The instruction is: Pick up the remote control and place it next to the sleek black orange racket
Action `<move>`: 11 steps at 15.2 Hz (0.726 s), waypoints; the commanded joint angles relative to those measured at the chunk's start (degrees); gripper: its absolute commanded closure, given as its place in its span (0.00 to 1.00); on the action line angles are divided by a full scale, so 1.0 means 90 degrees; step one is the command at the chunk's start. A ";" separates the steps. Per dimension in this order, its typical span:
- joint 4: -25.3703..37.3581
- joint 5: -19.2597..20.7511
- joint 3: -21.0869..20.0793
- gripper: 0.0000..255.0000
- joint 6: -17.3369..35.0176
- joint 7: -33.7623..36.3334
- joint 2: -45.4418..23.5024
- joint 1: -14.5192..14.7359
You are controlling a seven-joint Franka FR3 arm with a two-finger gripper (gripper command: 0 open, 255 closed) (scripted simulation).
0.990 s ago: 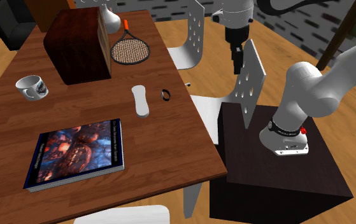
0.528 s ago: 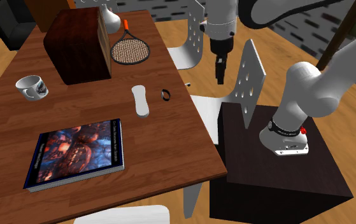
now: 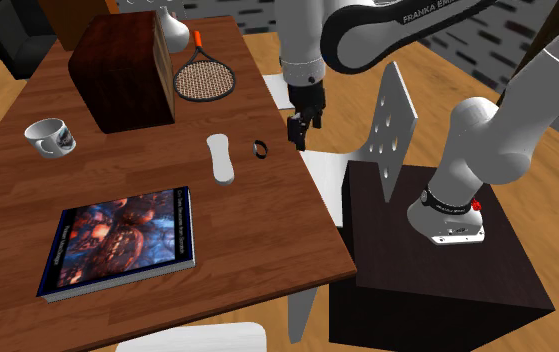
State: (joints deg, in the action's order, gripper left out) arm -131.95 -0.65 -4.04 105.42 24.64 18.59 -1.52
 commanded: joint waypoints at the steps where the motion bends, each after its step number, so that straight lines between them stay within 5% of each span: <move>1: 0.0284 -0.0018 -0.0075 0.00 0.0285 0.0461 -0.0488 -0.0054; 11: 0.2116 0.0159 -0.0130 0.00 0.1115 0.2539 -0.2781 -0.0182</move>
State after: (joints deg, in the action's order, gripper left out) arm -114.94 0.56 -5.27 114.99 45.39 -4.30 -3.18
